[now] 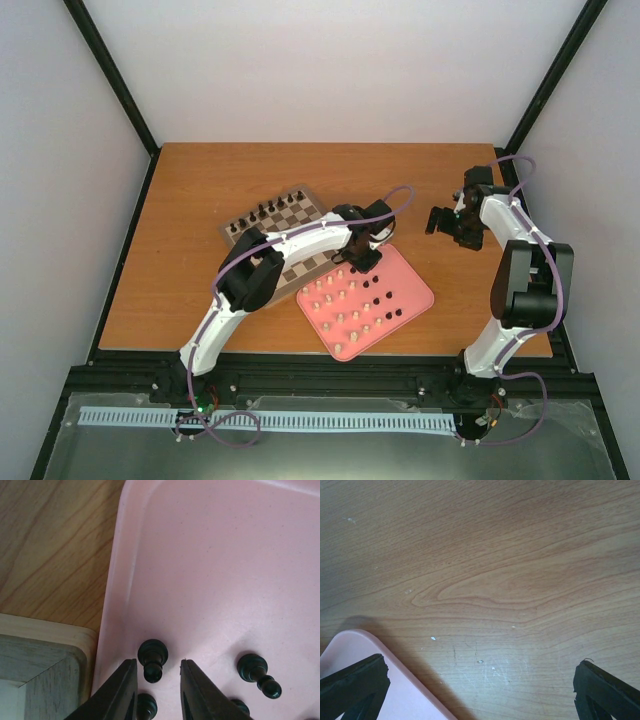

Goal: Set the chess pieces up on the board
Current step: Pick up the chess piece from the storage box.

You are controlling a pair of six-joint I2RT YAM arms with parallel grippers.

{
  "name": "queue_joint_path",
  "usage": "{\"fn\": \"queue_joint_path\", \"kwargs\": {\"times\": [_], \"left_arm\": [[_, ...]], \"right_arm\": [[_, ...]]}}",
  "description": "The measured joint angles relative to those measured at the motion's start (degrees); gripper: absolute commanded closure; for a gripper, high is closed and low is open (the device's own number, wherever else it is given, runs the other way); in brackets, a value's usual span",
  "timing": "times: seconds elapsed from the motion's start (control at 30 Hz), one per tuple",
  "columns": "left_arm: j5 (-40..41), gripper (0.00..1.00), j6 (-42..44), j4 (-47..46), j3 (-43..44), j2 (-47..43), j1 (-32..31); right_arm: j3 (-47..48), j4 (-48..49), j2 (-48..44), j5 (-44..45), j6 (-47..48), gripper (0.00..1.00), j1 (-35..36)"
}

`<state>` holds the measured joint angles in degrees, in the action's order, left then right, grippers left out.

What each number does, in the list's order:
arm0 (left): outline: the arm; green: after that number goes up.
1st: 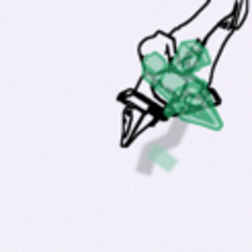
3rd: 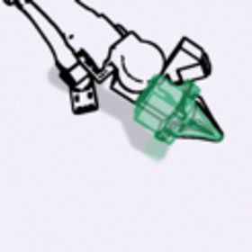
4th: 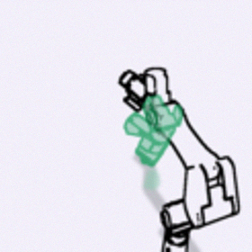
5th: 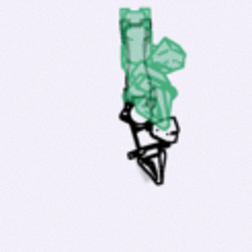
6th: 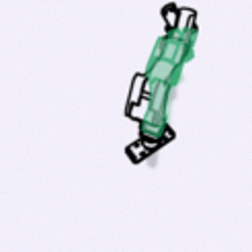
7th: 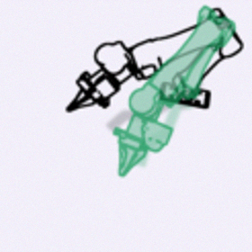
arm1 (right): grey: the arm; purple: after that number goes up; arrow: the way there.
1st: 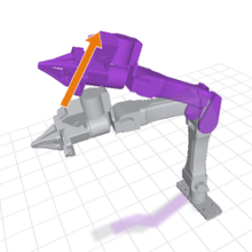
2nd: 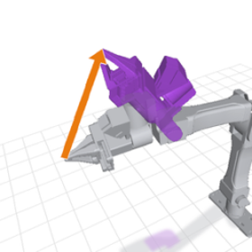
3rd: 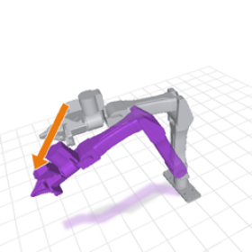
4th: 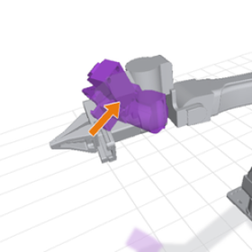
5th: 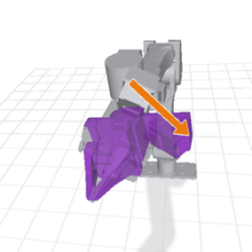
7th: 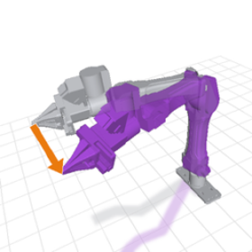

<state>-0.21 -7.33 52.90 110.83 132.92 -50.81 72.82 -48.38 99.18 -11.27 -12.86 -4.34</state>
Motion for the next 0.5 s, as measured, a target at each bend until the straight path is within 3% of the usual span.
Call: {"fn": "queue_joint_path", "kwargs": {"times": [0.37, 0.5], "left_arm": [[0.00, 0.89, -0.33, 0.04, 0.15, 0.00, 0.00], [-0.09, 0.99, -0.31, 0.04, 0.20, 0.02, 0.00]], "right_arm": [[0.00, 0.02, 0.42, 0.00, 0.02, 0.00, 0.00], [0.00, 0.02, 0.42, 0.00, 0.02, 0.00, 0.00]]}}
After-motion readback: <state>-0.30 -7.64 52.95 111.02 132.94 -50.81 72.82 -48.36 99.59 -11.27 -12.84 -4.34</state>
